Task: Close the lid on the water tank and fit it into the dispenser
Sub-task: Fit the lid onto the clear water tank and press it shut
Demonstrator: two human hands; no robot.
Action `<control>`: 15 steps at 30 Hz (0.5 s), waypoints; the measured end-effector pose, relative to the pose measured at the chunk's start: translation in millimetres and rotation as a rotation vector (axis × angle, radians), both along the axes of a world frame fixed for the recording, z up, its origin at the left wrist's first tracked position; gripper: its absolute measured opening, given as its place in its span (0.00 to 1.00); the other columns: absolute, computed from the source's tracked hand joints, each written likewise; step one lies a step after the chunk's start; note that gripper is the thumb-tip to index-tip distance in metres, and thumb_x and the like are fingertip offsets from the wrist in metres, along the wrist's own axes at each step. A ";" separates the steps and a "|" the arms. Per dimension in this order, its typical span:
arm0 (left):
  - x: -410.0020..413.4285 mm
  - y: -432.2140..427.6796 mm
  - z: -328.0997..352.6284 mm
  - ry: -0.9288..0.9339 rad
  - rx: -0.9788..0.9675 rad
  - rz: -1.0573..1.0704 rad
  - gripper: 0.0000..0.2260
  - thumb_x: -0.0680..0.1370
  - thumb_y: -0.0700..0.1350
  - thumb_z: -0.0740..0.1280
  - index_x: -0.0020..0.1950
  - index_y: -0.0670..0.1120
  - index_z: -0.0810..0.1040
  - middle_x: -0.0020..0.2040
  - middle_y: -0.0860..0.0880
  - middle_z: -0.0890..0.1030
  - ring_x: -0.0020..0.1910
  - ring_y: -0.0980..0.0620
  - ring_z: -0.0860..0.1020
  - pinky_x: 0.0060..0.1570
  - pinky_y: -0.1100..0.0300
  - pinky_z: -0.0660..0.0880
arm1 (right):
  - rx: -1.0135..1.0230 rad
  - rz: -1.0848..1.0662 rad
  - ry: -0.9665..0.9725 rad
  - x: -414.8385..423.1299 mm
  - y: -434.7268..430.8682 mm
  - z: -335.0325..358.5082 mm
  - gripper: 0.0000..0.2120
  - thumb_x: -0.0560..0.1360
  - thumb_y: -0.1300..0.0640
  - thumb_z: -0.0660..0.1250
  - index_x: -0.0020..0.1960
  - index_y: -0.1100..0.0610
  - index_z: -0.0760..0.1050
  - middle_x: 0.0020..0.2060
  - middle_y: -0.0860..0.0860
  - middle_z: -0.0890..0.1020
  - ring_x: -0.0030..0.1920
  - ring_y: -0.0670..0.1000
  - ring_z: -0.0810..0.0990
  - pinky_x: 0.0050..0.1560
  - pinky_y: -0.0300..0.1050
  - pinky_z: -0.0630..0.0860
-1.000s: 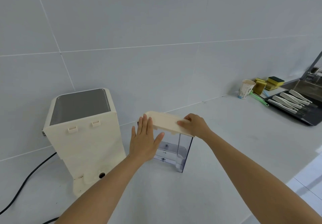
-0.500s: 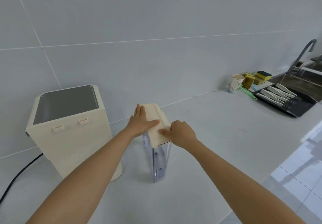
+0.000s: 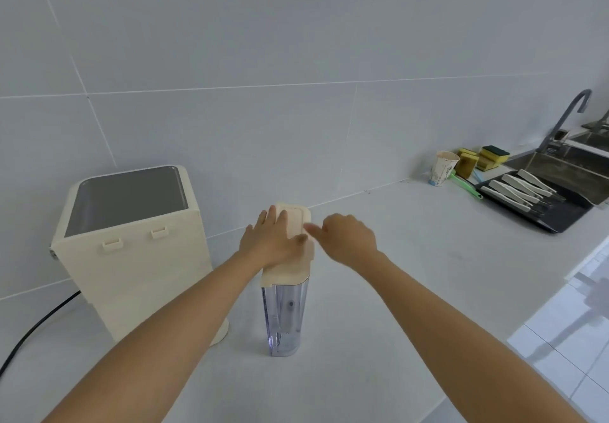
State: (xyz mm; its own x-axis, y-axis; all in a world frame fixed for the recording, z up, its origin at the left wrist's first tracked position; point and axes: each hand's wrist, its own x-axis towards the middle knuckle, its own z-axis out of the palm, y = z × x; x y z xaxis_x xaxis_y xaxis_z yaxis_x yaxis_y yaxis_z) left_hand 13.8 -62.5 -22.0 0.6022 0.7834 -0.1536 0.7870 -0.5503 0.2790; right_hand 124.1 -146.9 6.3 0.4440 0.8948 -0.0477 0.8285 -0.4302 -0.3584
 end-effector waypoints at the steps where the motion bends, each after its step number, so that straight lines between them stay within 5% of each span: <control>1: 0.8 -8.0 1.3 -0.014 0.042 -0.011 0.32 0.77 0.59 0.52 0.74 0.42 0.49 0.77 0.42 0.48 0.76 0.45 0.50 0.72 0.46 0.57 | 0.035 -0.013 -0.034 4.3 4.3 5.0 0.23 0.76 0.40 0.52 0.39 0.59 0.70 0.37 0.54 0.77 0.44 0.58 0.78 0.42 0.45 0.69; 4: 4.0 -32.3 2.0 -0.056 0.127 -0.062 0.30 0.77 0.58 0.54 0.72 0.41 0.53 0.76 0.41 0.53 0.76 0.45 0.51 0.72 0.49 0.54 | 0.060 0.027 0.020 14.4 20.7 11.0 0.23 0.78 0.44 0.52 0.65 0.57 0.68 0.58 0.57 0.79 0.59 0.58 0.76 0.55 0.50 0.71; 8: 7.3 -53.2 -6.0 -0.037 0.162 -0.107 0.32 0.77 0.58 0.54 0.73 0.39 0.52 0.76 0.41 0.54 0.76 0.45 0.51 0.74 0.51 0.51 | -0.077 0.243 0.074 13.3 43.0 3.5 0.25 0.79 0.47 0.52 0.73 0.55 0.58 0.72 0.55 0.65 0.71 0.56 0.65 0.69 0.53 0.64; 11: 7.4 -60.0 -11.1 -0.066 0.172 -0.102 0.31 0.76 0.57 0.56 0.73 0.39 0.53 0.74 0.42 0.60 0.73 0.45 0.57 0.70 0.53 0.57 | -0.168 0.329 0.050 0.7 55.7 -4.8 0.17 0.79 0.50 0.50 0.59 0.53 0.73 0.62 0.57 0.73 0.66 0.59 0.70 0.64 0.53 0.67; 13: 7.1 -63.2 -13.1 -0.084 0.163 -0.085 0.30 0.77 0.55 0.56 0.72 0.40 0.54 0.73 0.42 0.63 0.72 0.45 0.60 0.68 0.53 0.60 | -0.200 0.338 0.000 -9.4 63.7 -7.8 0.16 0.78 0.53 0.49 0.36 0.52 0.69 0.42 0.53 0.73 0.51 0.58 0.74 0.52 0.51 0.69; 15: 6.5 -64.5 -14.7 -0.100 0.191 -0.071 0.29 0.77 0.54 0.57 0.72 0.40 0.54 0.72 0.42 0.64 0.71 0.45 0.61 0.68 0.54 0.61 | -0.198 0.321 0.010 -12.6 68.6 -8.0 0.17 0.77 0.53 0.49 0.32 0.51 0.65 0.37 0.51 0.71 0.48 0.56 0.72 0.51 0.51 0.70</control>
State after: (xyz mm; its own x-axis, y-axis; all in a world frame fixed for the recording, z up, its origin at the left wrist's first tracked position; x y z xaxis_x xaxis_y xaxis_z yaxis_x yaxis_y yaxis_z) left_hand 20.3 -126.9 -36.7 0.6618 0.7476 0.0567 0.7181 -0.6537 0.2388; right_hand 111.6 -78.2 -1.7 0.1411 0.9613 -0.2366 0.9292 -0.2111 -0.3034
